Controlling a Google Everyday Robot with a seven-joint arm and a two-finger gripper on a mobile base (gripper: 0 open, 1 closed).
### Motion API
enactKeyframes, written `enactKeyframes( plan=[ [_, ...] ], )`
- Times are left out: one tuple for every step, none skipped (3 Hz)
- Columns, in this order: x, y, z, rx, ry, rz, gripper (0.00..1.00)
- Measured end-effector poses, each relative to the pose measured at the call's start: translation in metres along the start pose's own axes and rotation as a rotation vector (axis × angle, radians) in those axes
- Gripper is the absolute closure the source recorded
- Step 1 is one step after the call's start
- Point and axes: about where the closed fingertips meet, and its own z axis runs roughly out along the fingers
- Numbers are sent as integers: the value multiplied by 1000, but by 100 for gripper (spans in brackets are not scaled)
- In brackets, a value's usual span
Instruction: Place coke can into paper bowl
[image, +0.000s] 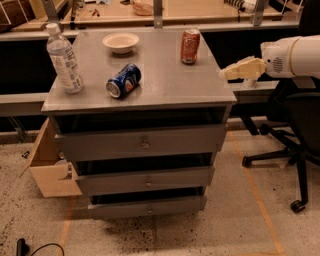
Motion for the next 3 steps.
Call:
enactKeyframes(
  plan=[
    [-13,-12,20,37,-65,-23,0],
    [-34,-39,63,74,-165,-47,0],
    [-53,-54,109,49,-215,-61,0]
  ],
)
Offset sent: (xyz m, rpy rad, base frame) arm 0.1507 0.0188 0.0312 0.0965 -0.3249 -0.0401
